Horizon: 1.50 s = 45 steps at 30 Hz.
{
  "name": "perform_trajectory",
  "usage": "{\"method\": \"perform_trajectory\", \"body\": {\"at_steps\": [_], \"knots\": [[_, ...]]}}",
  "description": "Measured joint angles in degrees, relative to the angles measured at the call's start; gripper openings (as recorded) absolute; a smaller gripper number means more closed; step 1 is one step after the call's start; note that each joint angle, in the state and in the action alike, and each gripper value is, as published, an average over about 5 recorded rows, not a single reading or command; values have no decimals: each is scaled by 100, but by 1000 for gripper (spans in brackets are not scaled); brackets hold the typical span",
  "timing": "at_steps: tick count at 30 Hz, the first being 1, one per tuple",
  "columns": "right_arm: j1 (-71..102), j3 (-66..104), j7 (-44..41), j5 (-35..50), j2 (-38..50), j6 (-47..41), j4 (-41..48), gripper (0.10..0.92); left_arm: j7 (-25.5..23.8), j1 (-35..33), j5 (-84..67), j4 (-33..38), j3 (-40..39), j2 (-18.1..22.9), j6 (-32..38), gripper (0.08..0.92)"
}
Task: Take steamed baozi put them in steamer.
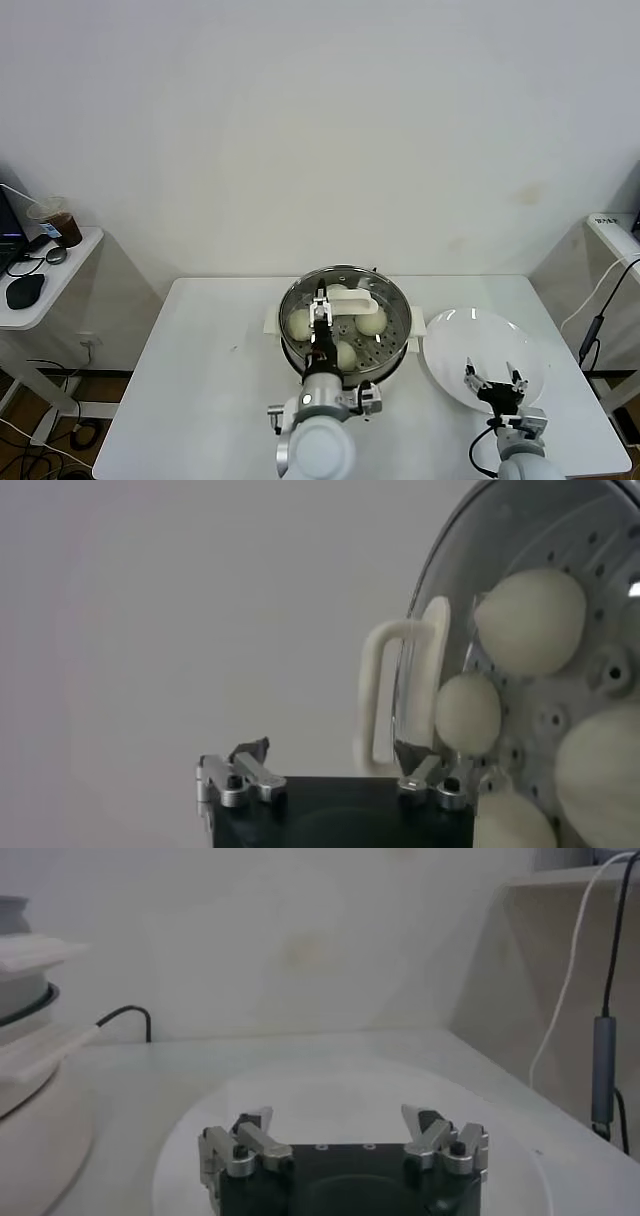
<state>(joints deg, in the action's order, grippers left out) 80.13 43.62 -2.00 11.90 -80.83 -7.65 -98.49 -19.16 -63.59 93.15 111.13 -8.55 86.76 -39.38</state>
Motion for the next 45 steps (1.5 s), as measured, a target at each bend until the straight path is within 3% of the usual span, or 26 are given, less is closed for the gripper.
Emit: {"method": "perform_trajectory", "body": {"at_steps": [11, 18, 25, 32, 45], "knots": [[118, -117, -67, 7, 25, -73, -201, 823, 174, -467, -370, 1026, 505, -253, 240, 823], [280, -90, -292, -37, 27, 42, -510, 823, 711, -882, -1855, 1503, 1569, -436, 939, 823], [538, -115, -421, -58, 52, 100, -925, 823, 1153, -1609, -4448, 1419, 3013, -439, 2239, 823], [865, -165, -419, 10, -6, 114, -1222, 823, 1578, -2363, -6652, 1131, 3723, -359, 3285, 823], [1470, -308, -403, -73, -1, 81, -1733, 823, 1914, -3567, -8144, 1240, 4040, -217, 3313, 823]]}}
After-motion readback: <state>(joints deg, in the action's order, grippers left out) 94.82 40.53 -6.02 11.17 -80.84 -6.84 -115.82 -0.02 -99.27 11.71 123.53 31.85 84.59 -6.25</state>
